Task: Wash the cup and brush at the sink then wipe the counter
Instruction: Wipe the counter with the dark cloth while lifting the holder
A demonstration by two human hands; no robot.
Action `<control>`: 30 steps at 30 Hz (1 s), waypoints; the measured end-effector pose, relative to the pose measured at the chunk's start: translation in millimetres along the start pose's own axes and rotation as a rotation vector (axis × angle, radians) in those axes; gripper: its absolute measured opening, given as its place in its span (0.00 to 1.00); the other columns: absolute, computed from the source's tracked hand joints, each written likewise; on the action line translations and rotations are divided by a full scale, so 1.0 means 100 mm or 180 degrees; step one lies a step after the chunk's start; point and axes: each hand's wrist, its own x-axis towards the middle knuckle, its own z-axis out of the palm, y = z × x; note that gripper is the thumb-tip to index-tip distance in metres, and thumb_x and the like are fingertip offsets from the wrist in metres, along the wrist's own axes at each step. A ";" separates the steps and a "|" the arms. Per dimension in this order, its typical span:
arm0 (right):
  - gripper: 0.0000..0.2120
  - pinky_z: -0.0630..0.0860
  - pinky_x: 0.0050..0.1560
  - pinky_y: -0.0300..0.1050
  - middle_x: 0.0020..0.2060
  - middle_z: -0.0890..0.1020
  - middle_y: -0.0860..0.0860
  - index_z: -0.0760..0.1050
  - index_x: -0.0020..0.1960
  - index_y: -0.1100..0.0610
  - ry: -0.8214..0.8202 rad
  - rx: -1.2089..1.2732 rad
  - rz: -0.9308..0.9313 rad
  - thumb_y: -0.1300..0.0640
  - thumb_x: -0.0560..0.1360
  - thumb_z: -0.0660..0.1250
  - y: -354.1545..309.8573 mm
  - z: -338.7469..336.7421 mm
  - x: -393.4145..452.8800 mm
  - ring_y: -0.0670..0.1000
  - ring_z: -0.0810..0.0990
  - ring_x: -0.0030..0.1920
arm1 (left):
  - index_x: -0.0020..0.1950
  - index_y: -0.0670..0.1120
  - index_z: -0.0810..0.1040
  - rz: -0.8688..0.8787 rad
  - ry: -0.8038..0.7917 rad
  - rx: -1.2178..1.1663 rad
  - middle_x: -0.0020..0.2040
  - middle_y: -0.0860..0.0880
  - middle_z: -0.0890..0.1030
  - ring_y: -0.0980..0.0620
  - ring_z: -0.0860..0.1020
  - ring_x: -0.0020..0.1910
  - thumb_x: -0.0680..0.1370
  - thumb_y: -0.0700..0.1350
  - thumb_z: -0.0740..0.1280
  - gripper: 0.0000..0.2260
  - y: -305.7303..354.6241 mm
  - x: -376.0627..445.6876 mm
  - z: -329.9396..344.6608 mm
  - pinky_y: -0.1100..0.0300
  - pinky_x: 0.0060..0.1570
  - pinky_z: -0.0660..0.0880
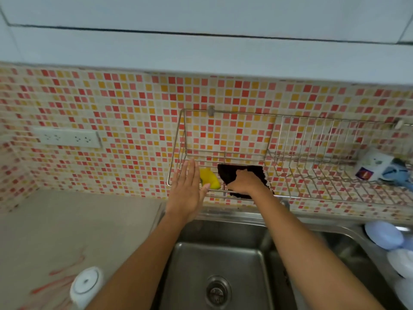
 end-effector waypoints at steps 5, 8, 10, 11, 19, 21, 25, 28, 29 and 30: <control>0.10 0.74 0.35 0.44 0.41 0.79 0.55 0.76 0.57 0.62 0.0735 -0.0178 0.0215 0.62 0.77 0.62 -0.02 -0.05 -0.11 0.55 0.78 0.38 | 0.76 0.46 0.34 -0.0021 -0.0141 -0.0003 0.77 0.48 0.34 0.50 0.32 0.75 0.76 0.64 0.31 0.34 -0.01 0.02 -0.01 0.49 0.75 0.37; 0.12 0.73 0.35 0.45 0.43 0.81 0.57 0.77 0.58 0.61 0.1271 0.0467 0.0131 0.60 0.79 0.60 0.00 0.00 -0.18 0.55 0.78 0.38 | 0.76 0.45 0.35 -0.0020 -0.0240 -0.0053 0.77 0.48 0.34 0.50 0.32 0.75 0.77 0.64 0.32 0.34 -0.01 0.00 -0.04 0.49 0.74 0.35; 0.14 0.72 0.33 0.43 0.44 0.83 0.57 0.77 0.62 0.60 0.1693 0.1031 -0.0095 0.58 0.80 0.59 0.00 0.00 -0.29 0.54 0.78 0.37 | 0.76 0.45 0.35 0.0087 -0.0291 -0.0039 0.77 0.47 0.34 0.50 0.33 0.75 0.78 0.63 0.34 0.33 -0.02 -0.06 -0.07 0.51 0.74 0.35; 0.14 0.72 0.33 0.43 0.43 0.83 0.57 0.76 0.63 0.59 0.1850 0.1319 -0.0220 0.58 0.80 0.59 -0.01 -0.02 -0.36 0.53 0.78 0.36 | 0.76 0.45 0.36 0.0166 -0.0265 -0.0071 0.76 0.48 0.34 0.51 0.33 0.75 0.79 0.62 0.36 0.31 -0.04 -0.13 -0.09 0.51 0.74 0.35; 0.17 0.72 0.26 0.33 0.36 0.81 0.49 0.78 0.61 0.53 0.2310 0.2895 -0.0732 0.64 0.78 0.57 -0.57 0.05 -1.37 0.40 0.77 0.29 | 0.78 0.48 0.40 -0.0102 -0.0114 -0.0483 0.78 0.51 0.37 0.53 0.34 0.76 0.79 0.63 0.43 0.32 -0.88 -1.27 -0.22 0.54 0.73 0.33; 0.18 0.72 0.24 0.35 0.35 0.82 0.51 0.78 0.60 0.52 0.2042 0.3102 -0.0882 0.65 0.77 0.57 -0.80 0.29 -1.65 0.41 0.78 0.28 | 0.78 0.49 0.41 -0.0292 -0.0147 -0.0592 0.78 0.51 0.38 0.52 0.36 0.76 0.78 0.65 0.43 0.33 -1.24 -1.52 -0.22 0.53 0.73 0.35; 0.22 0.79 0.29 0.50 0.32 0.83 0.52 0.75 0.65 0.46 0.1339 0.2788 -0.0783 0.66 0.77 0.60 -1.20 1.19 -1.91 0.53 0.82 0.30 | 0.78 0.48 0.44 -0.0714 -0.0288 -0.0942 0.79 0.50 0.43 0.53 0.39 0.76 0.75 0.68 0.49 0.38 -1.91 -1.95 -0.18 0.53 0.74 0.41; 0.21 0.78 0.29 0.44 0.32 0.83 0.51 0.73 0.68 0.49 0.0842 0.2346 -0.0520 0.64 0.78 0.60 -1.44 2.09 -1.97 0.47 0.80 0.27 | 0.78 0.49 0.45 -0.1013 -0.0556 -0.1568 0.78 0.53 0.44 0.57 0.40 0.75 0.74 0.67 0.59 0.41 -2.21 -2.21 -0.10 0.52 0.76 0.46; 0.21 0.77 0.33 0.40 0.35 0.83 0.52 0.72 0.70 0.51 0.0742 0.2118 -0.0343 0.63 0.78 0.60 -1.52 2.37 -2.00 0.46 0.80 0.30 | 0.78 0.50 0.45 -0.1098 -0.0654 -0.1815 0.78 0.54 0.44 0.58 0.42 0.76 0.73 0.66 0.62 0.42 -2.27 -2.29 -0.05 0.53 0.76 0.47; 0.22 0.77 0.39 0.40 0.42 0.84 0.54 0.69 0.72 0.52 0.0612 0.1930 -0.0161 0.61 0.79 0.60 -1.60 2.65 -2.03 0.48 0.82 0.37 | 0.78 0.51 0.46 -0.1183 -0.0736 -0.2051 0.78 0.56 0.46 0.58 0.44 0.76 0.71 0.65 0.65 0.44 -2.32 -2.37 0.01 0.54 0.75 0.49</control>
